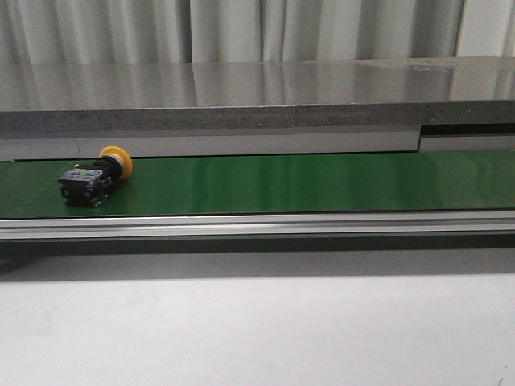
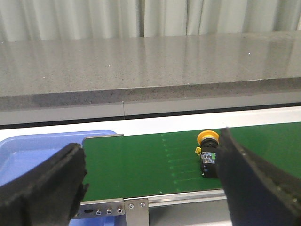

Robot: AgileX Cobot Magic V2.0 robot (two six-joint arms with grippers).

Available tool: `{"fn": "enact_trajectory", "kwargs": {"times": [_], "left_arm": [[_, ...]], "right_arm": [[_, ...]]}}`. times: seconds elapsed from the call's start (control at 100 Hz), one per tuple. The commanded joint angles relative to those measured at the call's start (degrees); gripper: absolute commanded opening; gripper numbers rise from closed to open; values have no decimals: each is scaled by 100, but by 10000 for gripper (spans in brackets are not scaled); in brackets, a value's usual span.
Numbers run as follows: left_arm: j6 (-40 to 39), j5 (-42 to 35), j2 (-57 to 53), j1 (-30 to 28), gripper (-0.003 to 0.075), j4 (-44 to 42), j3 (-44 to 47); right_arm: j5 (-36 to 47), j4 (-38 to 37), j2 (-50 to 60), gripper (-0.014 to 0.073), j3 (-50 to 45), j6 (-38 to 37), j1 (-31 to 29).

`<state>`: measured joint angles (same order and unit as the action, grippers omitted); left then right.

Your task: Move button from left to right

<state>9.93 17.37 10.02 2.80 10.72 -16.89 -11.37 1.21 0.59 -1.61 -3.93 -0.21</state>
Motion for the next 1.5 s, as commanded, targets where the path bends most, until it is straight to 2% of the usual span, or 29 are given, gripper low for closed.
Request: {"fn": "enact_trajectory", "kwargs": {"times": [0.0, 0.21, 0.37, 0.52, 0.8, 1.09, 1.32, 1.49], "left_arm": [[23, -635, 23, 60, 557, 35, -69], [23, -956, 23, 60, 547, 35, 102], [23, -932, 23, 60, 494, 35, 102], [23, -906, 23, 60, 355, 35, 110], [23, -906, 23, 60, -20, 35, 110], [23, -906, 23, 60, -20, 35, 110], [23, -906, 23, 60, -20, 35, 110], [23, -906, 23, 60, -20, 35, 110]], "right_arm": [[476, -3, 116, -67, 85, 16, -34], [476, -3, 116, -67, 85, 16, -34], [476, -3, 116, -67, 85, 16, -34], [476, -3, 116, -67, 85, 16, -34], [476, -3, 116, -67, 85, 16, -34], [572, -3, 116, -67, 85, 16, -34], [1423, -3, 116, -67, 117, 16, -34], [1137, -3, -25, -67, 588, 16, -34]]}}
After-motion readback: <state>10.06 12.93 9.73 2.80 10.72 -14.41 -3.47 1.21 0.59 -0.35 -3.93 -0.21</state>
